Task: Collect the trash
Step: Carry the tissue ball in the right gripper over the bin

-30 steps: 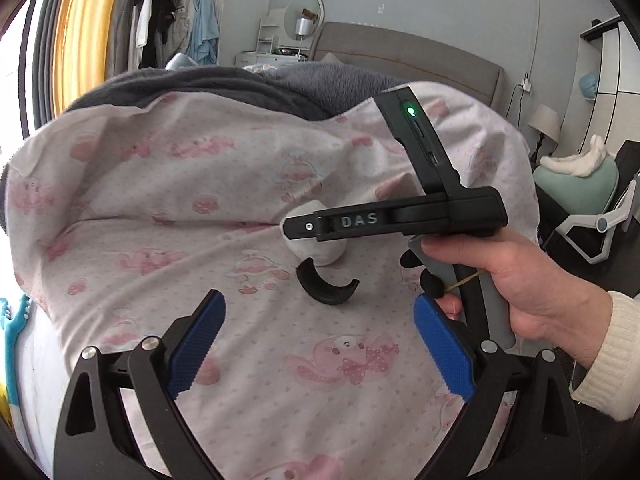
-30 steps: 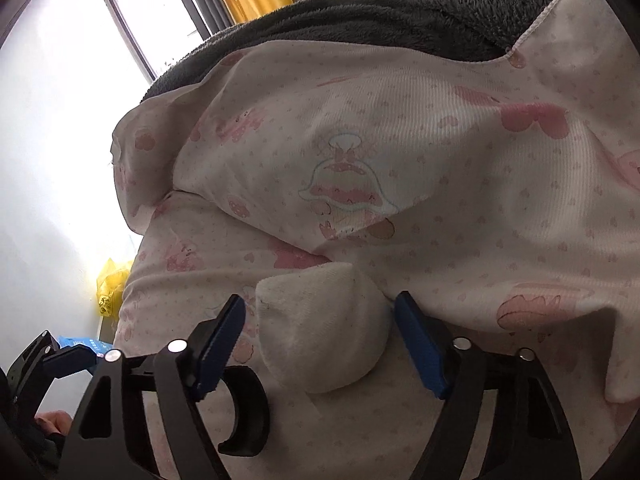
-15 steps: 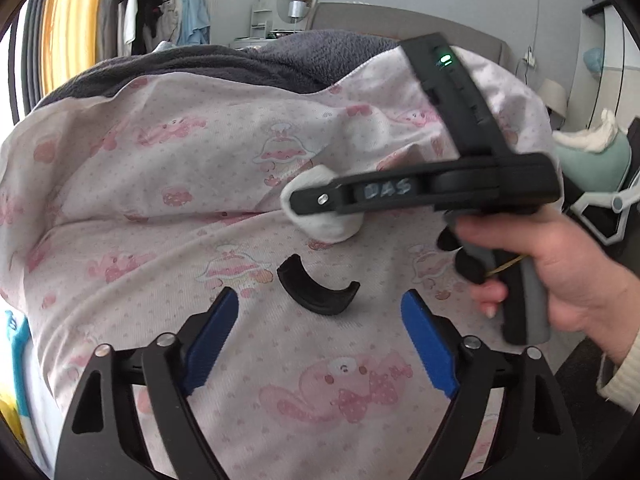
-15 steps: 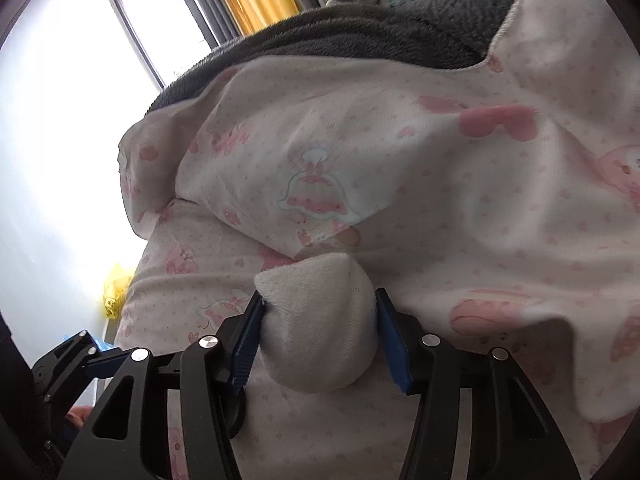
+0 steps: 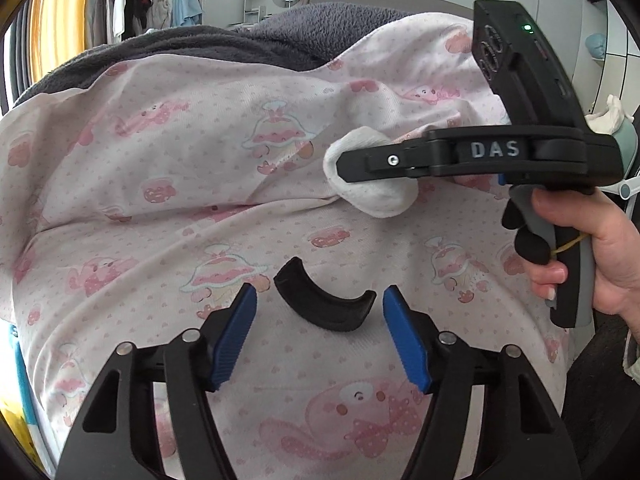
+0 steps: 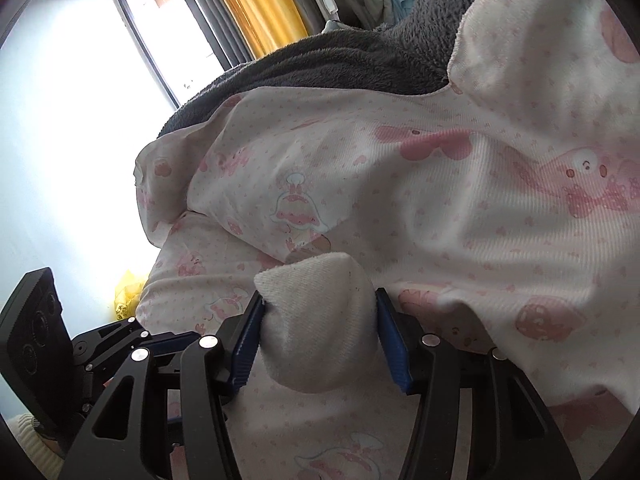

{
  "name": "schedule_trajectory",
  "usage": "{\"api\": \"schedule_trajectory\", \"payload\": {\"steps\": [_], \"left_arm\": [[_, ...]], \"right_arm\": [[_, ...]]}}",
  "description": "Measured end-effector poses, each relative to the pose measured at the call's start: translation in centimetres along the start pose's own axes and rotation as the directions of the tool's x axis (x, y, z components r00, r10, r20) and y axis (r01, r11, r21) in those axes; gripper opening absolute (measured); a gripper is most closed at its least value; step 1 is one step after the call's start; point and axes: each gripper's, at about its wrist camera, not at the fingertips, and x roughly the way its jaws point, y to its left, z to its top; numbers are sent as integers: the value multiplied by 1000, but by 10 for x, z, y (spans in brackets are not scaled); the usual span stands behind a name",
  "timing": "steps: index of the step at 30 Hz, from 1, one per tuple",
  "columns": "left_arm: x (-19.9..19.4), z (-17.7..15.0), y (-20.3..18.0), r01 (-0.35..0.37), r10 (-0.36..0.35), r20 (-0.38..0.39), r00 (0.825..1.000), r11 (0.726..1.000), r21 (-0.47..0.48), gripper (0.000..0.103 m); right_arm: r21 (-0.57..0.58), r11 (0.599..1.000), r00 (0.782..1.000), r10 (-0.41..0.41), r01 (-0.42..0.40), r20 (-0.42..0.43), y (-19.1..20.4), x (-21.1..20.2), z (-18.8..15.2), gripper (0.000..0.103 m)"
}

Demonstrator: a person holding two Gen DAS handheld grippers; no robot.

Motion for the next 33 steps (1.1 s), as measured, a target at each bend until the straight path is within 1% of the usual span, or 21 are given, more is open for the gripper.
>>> {"api": "schedule_trajectory", "payload": {"steps": [4,7,11,16,21,25,29,33], "left_arm": [[5,3,-3,5,-5,-6,1000,1000,1,62],[10,7,-3,11,-11,-6,1000,1000,-6,60],[19,10,-6,3,-3,-29,1000,1000,1,53],[21,13,-4,3,-4,-29,1000,1000,-12,49],[11,12,-1,-10,10,-10,1000,999,-45,48],[-2,7,-1,-24,25,12,1000,997,-70,48],[-14,0,0,-39,43,28,999,991,-129,48],[-25,-6,2,-87,92,25,995,986,-143,46]], "right_arm": [[-19,1000,1000,0,0,-2,1,-4,-2,55],[-23,1000,1000,-2,2,-4,-1,-6,-3,55],[-28,1000,1000,-12,12,-10,-3,-9,-6,55],[-43,999,1000,-17,16,-14,5,-11,-9,55],[-58,998,999,-30,29,-21,22,-14,-15,55],[-47,998,999,-29,29,-13,33,-20,-17,55],[-36,999,999,-38,38,2,44,-30,-17,55],[-35,998,999,-54,54,7,54,-40,-20,55]]}}
